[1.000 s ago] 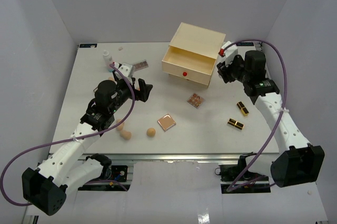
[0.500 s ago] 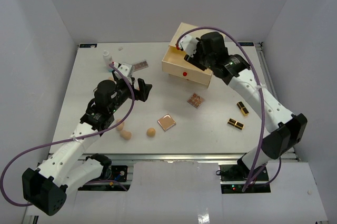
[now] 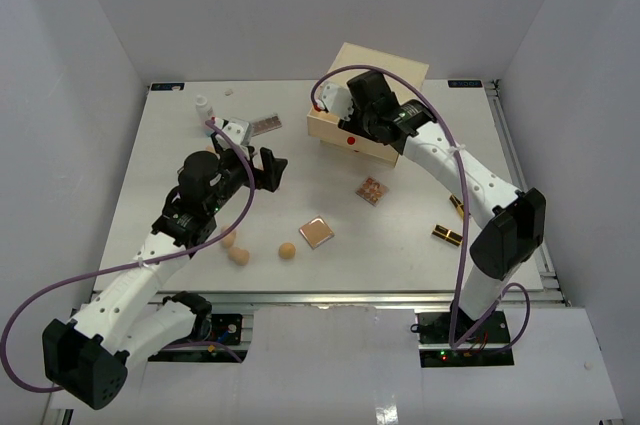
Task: Organize the makeup
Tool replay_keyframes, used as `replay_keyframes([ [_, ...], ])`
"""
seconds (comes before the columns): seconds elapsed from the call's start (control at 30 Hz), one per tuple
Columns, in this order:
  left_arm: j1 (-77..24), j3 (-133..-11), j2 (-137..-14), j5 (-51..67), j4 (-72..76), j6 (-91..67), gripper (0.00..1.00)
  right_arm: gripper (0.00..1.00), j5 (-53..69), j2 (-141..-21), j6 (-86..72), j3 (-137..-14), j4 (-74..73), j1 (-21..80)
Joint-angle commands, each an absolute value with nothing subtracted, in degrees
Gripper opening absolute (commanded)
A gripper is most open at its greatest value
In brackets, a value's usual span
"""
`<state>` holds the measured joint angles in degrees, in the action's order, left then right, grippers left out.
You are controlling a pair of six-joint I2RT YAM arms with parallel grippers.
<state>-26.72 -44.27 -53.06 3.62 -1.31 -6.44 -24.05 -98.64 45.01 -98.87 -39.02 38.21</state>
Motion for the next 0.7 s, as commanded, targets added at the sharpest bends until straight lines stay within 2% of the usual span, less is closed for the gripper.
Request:
replay_keyframes([
  [0.0,-26.05,-43.77,-52.94,3.23,-1.12,-6.27,0.98,0.58,-26.74,-100.66,44.40,-104.14,-37.83,38.32],
  [0.1,-25.67,-43.77,-53.17,3.25,-1.05,-6.24,0.98,0.73,-23.48,-100.55,43.68,-106.69,-37.71,38.32],
  [0.2,-25.31,-43.86,-53.62,3.52,-0.97,-6.42,0.98,0.81,-19.72,-100.10,42.52,-108.83,-37.80,38.32],
  [0.43,-23.61,-44.51,-54.75,3.21,-0.94,-6.81,0.98,0.81,-9.46,-97.11,37.72,-111.40,-37.01,37.36],
  [0.53,-20.82,-45.84,-56.81,2.64,-1.56,-8.38,0.98,0.79,5.90,-95.40,31.90,-112.14,-36.91,32.23],
  [0.57,-19.00,-46.79,-57.54,2.71,-1.96,-9.42,0.97,0.79,17.21,-94.68,27.95,-111.85,-36.84,30.12],
  [0.6,-18.72,-46.93,-58.47,2.72,-2.17,-9.58,0.97,0.79,18.96,-94.57,27.34,-111.13,-36.68,27.36],
  [0.67,-15.03,-48.91,-62.37,4.18,-2.89,-11.94,0.94,0.78,40.52,-92.99,21.25,-104.82,-32.21,18.21],
])
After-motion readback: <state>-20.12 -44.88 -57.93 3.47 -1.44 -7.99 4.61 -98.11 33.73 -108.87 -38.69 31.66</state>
